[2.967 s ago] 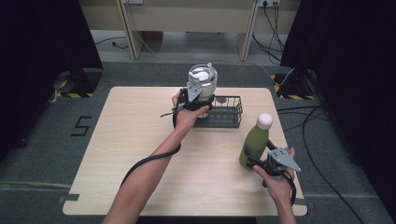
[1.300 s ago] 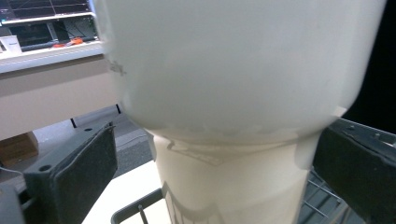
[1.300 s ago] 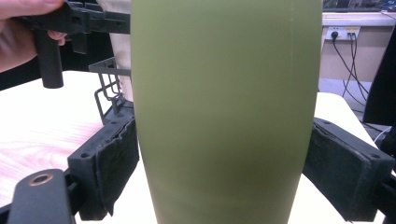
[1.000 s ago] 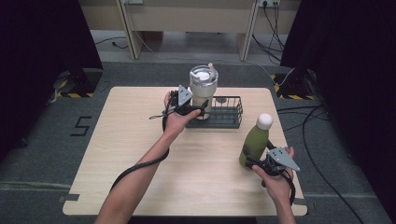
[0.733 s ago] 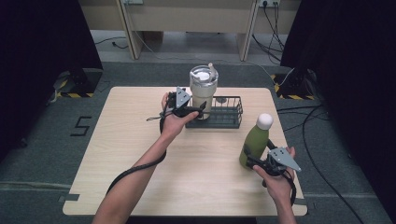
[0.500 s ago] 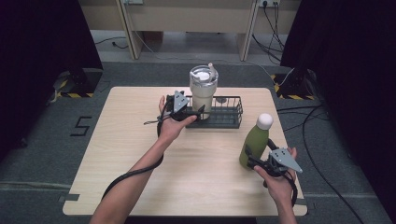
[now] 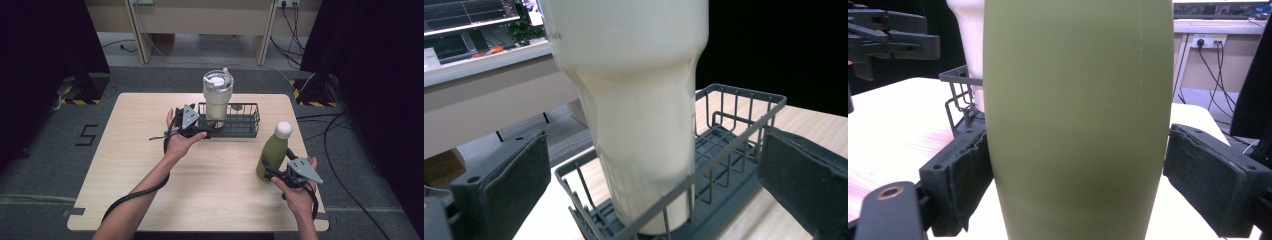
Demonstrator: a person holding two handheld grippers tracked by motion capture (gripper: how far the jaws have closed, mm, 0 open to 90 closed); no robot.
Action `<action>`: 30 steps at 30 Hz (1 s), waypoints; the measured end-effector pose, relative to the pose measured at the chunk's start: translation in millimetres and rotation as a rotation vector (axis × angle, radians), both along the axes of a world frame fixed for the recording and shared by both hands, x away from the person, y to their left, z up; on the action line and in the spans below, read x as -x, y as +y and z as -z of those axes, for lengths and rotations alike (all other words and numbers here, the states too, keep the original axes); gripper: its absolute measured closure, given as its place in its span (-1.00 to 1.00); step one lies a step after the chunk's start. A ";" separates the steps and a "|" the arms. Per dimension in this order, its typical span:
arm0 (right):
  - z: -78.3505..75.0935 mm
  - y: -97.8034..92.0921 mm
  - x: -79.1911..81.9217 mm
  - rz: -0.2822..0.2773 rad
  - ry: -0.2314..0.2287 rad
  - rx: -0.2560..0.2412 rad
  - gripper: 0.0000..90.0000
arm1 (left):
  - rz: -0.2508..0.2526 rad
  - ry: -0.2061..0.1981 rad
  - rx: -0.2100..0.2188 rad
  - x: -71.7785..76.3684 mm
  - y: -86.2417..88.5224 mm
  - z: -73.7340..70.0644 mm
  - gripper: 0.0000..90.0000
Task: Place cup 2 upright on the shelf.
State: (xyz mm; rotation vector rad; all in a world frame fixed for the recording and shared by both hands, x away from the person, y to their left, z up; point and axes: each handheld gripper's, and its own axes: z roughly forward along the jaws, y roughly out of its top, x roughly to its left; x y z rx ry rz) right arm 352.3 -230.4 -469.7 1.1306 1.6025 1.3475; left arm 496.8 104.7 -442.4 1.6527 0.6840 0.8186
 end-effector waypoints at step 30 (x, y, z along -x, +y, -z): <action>-3.9 4.8 -4.2 -0.002 -0.008 0.014 -0.68 | -0.008 -0.032 -0.042 33.3 49.2 -8.4 -0.99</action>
